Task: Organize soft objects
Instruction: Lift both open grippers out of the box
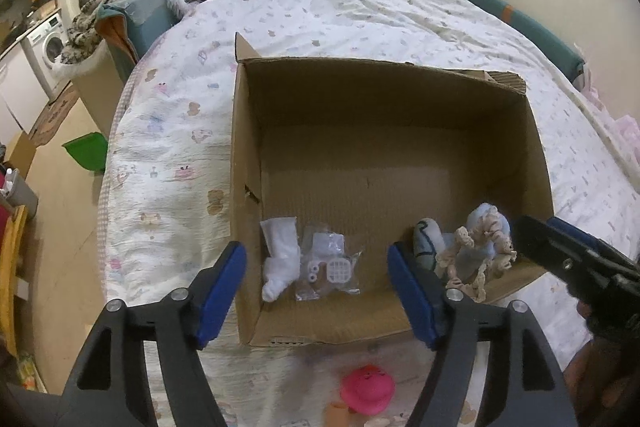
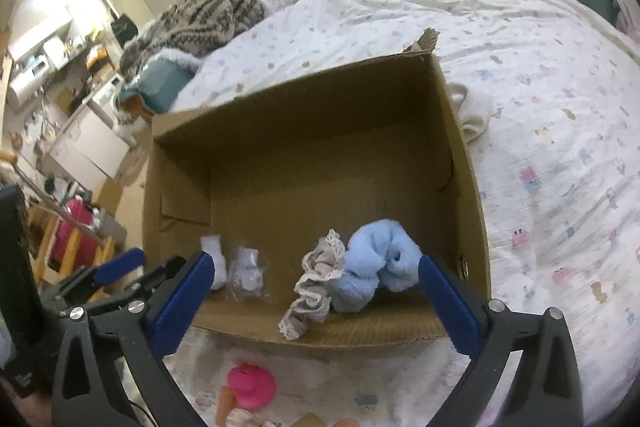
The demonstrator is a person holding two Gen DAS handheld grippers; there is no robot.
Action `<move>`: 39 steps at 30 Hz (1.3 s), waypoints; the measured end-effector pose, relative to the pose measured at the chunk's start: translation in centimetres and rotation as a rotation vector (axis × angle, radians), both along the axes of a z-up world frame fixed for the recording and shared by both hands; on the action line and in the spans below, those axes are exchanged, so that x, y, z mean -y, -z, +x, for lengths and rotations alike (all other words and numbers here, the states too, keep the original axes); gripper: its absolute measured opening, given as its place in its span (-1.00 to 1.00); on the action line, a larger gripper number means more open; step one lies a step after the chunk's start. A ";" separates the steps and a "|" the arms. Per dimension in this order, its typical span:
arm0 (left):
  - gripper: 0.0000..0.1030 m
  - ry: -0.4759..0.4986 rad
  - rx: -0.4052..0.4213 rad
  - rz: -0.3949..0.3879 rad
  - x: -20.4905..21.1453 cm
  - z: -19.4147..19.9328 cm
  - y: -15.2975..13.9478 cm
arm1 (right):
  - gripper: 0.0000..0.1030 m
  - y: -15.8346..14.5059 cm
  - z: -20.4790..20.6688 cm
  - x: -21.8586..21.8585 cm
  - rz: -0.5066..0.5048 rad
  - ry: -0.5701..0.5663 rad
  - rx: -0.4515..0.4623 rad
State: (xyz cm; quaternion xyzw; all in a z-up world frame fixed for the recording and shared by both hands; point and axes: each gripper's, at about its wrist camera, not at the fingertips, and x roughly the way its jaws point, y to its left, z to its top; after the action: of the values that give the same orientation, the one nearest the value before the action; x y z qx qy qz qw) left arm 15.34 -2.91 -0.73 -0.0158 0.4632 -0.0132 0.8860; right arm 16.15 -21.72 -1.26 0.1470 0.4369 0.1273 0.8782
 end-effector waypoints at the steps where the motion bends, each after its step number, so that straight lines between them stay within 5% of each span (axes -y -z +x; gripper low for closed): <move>1: 0.38 -0.003 0.002 0.006 0.0 0.0 0.0 | 1.00 -0.1 -0.1 0.1 0.000 0.004 0.000; 32: 0.38 -0.039 0.006 -0.002 -1.8 -6.2 -2.2 | 1.00 -0.9 -5.9 2.0 -0.077 0.020 -0.061; 39: 0.38 -0.062 -0.103 -0.053 -2.3 -7.4 -0.1 | 1.00 0.2 -7.4 2.2 -0.079 0.030 -0.119</move>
State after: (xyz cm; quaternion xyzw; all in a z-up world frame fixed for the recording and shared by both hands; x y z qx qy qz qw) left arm 7.93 -0.61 -0.59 -0.0540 0.5071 0.0028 0.8602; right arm 8.74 -23.94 -1.42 0.1262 0.4908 0.0878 0.8576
